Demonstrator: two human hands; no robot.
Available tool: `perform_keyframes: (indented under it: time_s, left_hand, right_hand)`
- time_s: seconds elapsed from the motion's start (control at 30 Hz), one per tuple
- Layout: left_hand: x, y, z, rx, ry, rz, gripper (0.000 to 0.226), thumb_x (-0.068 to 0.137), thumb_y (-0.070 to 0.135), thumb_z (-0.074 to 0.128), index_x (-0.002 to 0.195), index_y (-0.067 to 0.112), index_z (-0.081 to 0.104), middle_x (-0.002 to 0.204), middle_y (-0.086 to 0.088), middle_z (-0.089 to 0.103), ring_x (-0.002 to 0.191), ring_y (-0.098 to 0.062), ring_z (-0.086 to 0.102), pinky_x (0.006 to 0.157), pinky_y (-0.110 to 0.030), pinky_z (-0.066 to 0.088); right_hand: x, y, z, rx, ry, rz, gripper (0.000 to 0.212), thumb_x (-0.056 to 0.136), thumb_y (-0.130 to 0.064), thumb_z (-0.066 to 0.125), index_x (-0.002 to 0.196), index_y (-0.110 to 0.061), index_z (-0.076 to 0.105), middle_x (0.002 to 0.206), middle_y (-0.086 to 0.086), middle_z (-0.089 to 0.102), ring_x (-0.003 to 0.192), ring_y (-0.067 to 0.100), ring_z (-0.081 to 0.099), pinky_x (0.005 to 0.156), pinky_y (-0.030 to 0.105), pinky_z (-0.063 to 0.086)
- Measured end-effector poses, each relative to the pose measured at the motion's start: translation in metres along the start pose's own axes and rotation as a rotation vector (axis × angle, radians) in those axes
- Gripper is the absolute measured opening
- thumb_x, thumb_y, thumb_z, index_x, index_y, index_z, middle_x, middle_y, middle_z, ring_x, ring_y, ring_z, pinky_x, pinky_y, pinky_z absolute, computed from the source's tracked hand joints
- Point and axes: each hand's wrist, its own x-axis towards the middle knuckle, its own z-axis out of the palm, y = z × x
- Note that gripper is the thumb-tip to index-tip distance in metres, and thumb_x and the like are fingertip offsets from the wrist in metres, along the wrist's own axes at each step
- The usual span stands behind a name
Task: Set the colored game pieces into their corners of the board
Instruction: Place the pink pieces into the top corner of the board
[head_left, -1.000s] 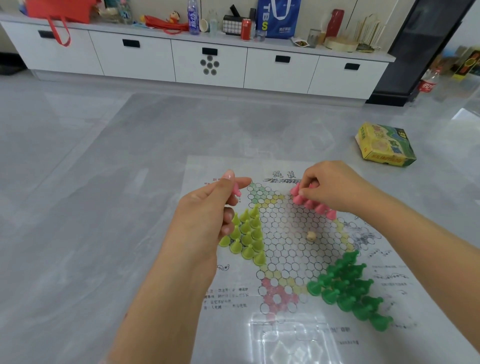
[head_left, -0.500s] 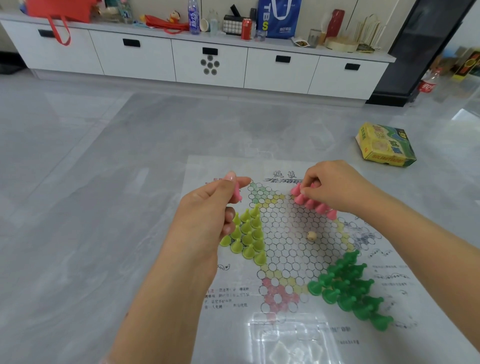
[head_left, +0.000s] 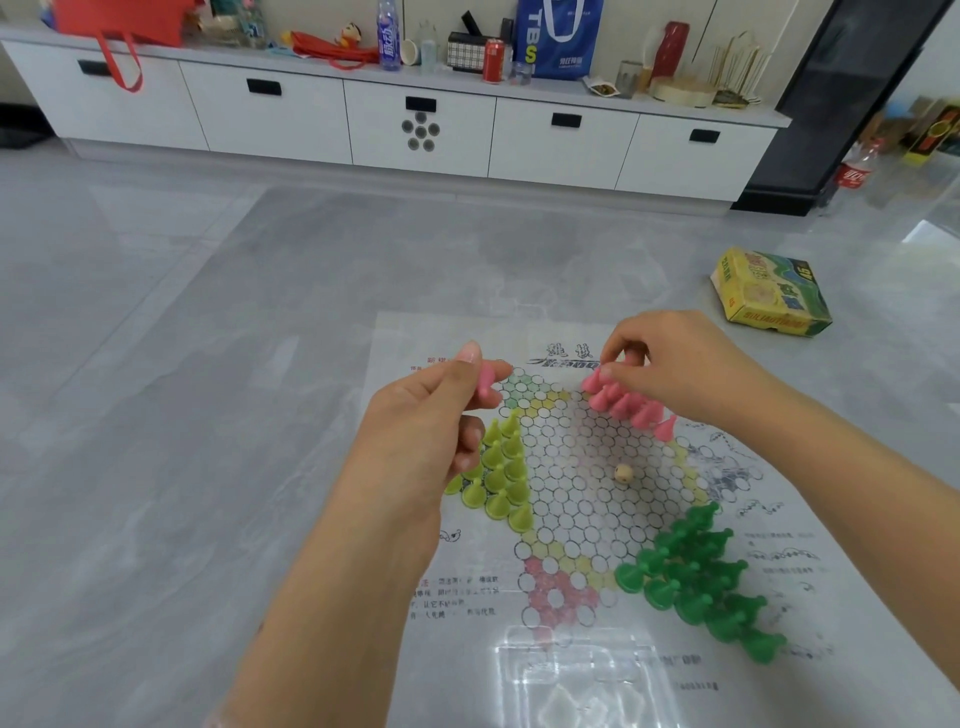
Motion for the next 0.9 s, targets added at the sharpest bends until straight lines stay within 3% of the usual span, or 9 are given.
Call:
perform_keyframes:
  time_s: [0.1,0.23,0.37,0.67,0.9]
  left_hand:
    - [-0.001,0.0,0.002,0.035,-0.031,-0.002,0.028,0.086,0.036,0.055,0.076,0.015,0.071,0.058,0.009,0.06,0.044,-0.006,0.038,0.04,-0.015,0.033]
    - [-0.002,-0.001,0.003,0.045,-0.009,0.01,0.032,0.084,0.04,0.057,0.067,0.015,0.069,0.056,0.007,0.06,0.041,-0.008,0.034,0.037,-0.017,0.028]
    - [-0.001,-0.001,0.003,0.024,0.025,0.029,0.039,0.086,0.041,0.055,0.054,0.019,0.063,0.052,0.007,0.057,0.038,-0.008,0.031,0.035,-0.017,0.026]
    - [-0.001,0.001,0.0,0.027,0.025,0.03,0.04,0.087,0.043,0.053,0.061,0.014,0.062,0.051,0.008,0.056,0.038,-0.009,0.03,0.037,-0.018,0.025]
    - [-0.002,0.003,-0.004,0.122,0.027,0.041,0.042,0.092,0.044,0.043,0.074,0.016,0.068,0.067,0.002,0.066,0.05,-0.012,0.049,0.049,-0.022,0.042]
  right_hand:
    - [-0.014,-0.02,-0.009,0.102,0.09,-0.183,0.006,0.085,-0.021,0.061,0.083,-0.025,0.065,0.067,-0.01,0.06,0.053,-0.003,0.055,0.045,0.009,0.042]
    - [-0.04,-0.056,-0.014,0.297,0.058,-0.448,0.005,0.081,-0.027,0.064,0.083,-0.026,0.068,0.077,-0.007,0.065,0.071,0.009,0.058,0.064,0.018,0.05]
    - [-0.048,-0.07,-0.009,0.271,0.037,-0.647,0.007,0.079,-0.026,0.067,0.083,-0.021,0.07,0.071,-0.011,0.061,0.062,0.007,0.052,0.057,0.014,0.042]
    - [-0.042,-0.075,0.0,0.159,0.131,-0.682,0.014,0.077,-0.027,0.064,0.079,-0.015,0.071,0.067,-0.01,0.058,0.062,0.006,0.05,0.058,0.011,0.039]
    - [-0.043,-0.081,-0.001,0.231,0.059,-0.59,0.01,0.079,-0.027,0.067,0.075,-0.018,0.069,0.066,-0.006,0.063,0.06,0.008,0.053,0.055,0.016,0.044]
